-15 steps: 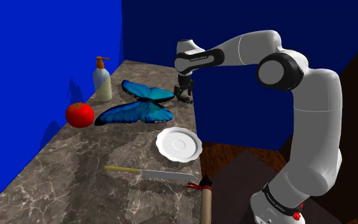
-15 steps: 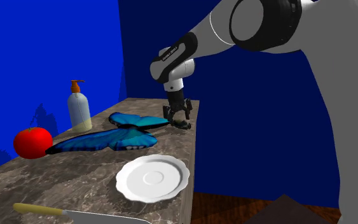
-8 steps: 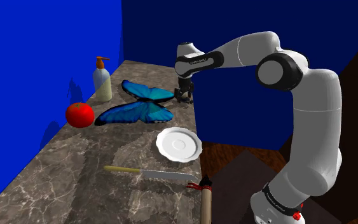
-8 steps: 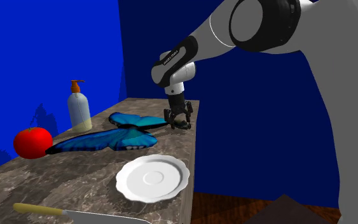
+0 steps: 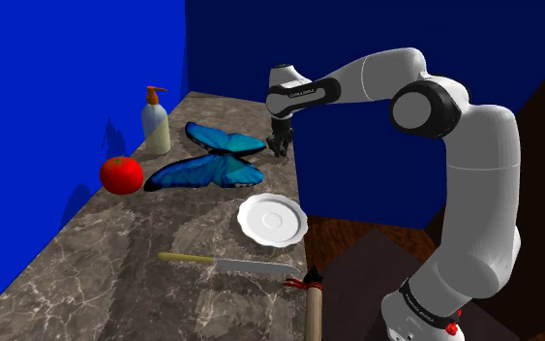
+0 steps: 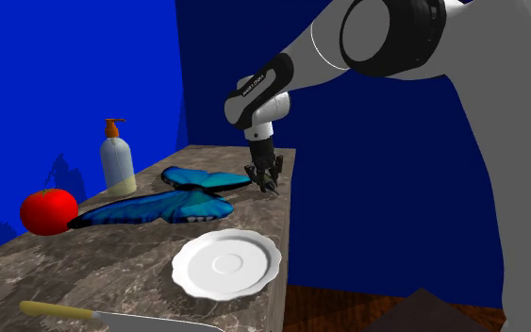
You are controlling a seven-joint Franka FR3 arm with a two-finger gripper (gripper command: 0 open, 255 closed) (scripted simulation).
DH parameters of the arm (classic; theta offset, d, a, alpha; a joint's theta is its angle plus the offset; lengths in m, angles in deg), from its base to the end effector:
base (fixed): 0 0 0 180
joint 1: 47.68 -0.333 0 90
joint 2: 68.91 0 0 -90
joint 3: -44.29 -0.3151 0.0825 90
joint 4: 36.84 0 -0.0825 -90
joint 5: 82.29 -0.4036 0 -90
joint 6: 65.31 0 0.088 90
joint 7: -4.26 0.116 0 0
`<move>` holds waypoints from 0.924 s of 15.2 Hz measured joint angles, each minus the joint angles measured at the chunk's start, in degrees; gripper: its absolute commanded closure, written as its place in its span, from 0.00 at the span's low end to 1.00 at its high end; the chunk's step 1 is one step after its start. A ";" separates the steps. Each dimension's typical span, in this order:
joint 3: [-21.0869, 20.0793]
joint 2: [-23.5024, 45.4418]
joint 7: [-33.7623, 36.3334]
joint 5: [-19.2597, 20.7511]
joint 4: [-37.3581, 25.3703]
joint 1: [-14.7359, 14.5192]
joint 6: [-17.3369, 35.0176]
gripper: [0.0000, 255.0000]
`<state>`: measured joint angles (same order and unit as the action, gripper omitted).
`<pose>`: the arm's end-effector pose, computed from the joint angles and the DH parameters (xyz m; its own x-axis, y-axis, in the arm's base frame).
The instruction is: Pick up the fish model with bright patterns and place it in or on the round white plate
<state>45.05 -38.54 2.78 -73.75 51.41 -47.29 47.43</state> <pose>0.7000 -0.0237 0.3187 0.9919 0.0641 -0.1101 0.0787 -0.9878 0.1342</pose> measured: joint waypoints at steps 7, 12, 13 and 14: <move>0.00 -0.53 -0.27 -0.08 -0.94 0.04 -1.44 1.00; -0.08 -2.18 -0.46 -0.18 -2.00 -0.12 -4.14 1.00; -0.07 -2.28 -0.66 -0.23 -2.87 -0.08 -5.09 1.00; -0.06 -2.51 -0.77 -0.26 -3.27 -0.06 -5.71 1.00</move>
<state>44.99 -41.05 2.00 -74.00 48.14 -47.35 41.72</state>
